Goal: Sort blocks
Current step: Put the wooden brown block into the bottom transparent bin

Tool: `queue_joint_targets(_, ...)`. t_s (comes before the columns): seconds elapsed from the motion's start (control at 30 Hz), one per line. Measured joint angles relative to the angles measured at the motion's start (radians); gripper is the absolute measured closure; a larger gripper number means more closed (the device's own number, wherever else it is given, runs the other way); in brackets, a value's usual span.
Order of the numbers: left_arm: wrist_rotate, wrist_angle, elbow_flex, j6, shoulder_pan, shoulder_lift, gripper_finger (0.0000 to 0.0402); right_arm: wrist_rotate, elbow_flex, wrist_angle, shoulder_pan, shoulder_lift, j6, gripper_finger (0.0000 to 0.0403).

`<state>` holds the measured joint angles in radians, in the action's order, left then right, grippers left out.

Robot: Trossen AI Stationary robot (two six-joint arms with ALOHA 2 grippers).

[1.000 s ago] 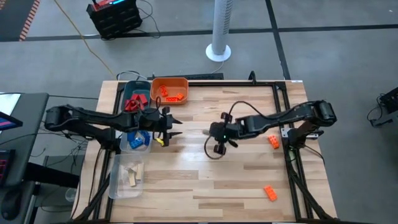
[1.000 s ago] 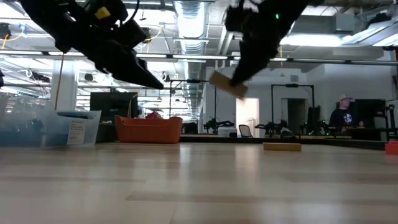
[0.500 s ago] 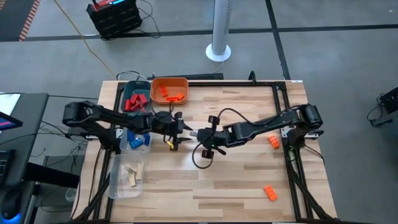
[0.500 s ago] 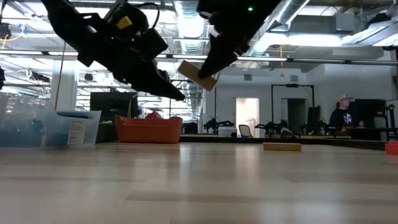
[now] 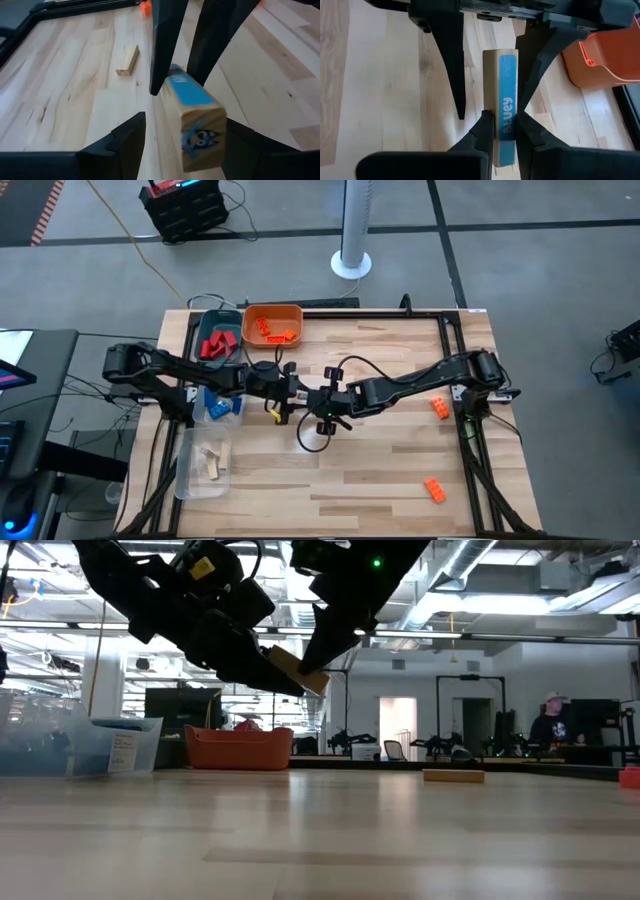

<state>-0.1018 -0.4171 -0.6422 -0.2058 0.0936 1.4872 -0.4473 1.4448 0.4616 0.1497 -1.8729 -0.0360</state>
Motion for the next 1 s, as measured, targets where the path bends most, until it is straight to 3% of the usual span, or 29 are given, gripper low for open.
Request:
queue_joint_targets(0.13,0.021,-0.015,0.000,-0.022,-0.009,0.000,0.0225,0.000,0.000,-0.007,0.000,0.000,0.003,0.0346)
queue_joint_targets(0.4,0.025,-0.050,0.000,0.004,-0.010,0.000,0.0347,0.001,0.000,-0.004,0.001,0.000,0.000,0.0346)
queue_joint_targets(0.6,0.022,-0.046,0.000,0.003,-0.011,0.000,0.0350,0.001,0.000,-0.004,0.015,0.000,-0.002,0.0337)
queue_joint_targets(0.83,0.024,0.003,0.000,0.004,-0.010,0.000,0.0347,0.003,0.028,0.111,0.029,0.013,-0.064,0.0275)
queue_joint_targets(0.9,0.023,0.064,0.000,0.004,-0.010,-0.009,0.0346,0.003,0.054,0.187,0.034,0.015,-0.105,0.0256)
queue_joint_targets(1.0,0.024,0.327,-0.033,0.016,-0.023,-0.069,0.0345,0.002,0.091,0.314,0.050,0.017,-0.193,0.0232)
